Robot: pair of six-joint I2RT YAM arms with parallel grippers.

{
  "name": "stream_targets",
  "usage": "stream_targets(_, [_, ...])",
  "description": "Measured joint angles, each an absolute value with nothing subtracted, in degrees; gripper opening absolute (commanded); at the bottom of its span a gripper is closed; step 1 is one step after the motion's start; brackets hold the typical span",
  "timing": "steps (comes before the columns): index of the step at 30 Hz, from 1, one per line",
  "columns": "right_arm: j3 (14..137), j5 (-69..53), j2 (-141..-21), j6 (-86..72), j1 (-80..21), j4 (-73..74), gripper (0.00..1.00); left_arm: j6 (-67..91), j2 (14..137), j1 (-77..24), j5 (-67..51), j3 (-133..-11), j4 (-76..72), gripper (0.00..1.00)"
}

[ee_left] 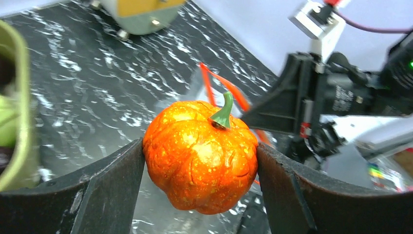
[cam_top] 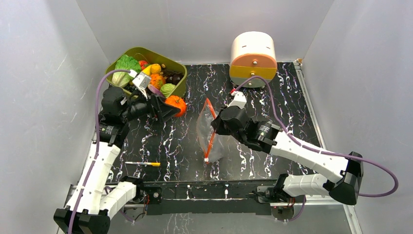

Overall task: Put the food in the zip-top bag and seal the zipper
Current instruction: Place the fake fruit in the zipper food storage bag.

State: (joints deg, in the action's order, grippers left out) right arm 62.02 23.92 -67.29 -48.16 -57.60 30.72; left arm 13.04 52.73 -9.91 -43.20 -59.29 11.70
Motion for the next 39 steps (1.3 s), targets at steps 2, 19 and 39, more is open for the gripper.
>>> stream_targets(2, [62.02,23.62,-67.53,-48.73,-57.58,29.67,0.0,16.25,52.14,-10.72,-46.52,-56.86,8.93,0.58])
stream_targets(19, [62.13,20.75,-69.38,-51.2,-57.58,23.75,0.0,50.19,51.2,-14.87,-58.08,-38.92,-28.99,0.61])
stream_targets(39, [63.22,17.63,-70.87,-50.92,-57.49,19.14,0.0,45.12,53.19,-20.8,-50.46,-39.2,-19.53,0.59])
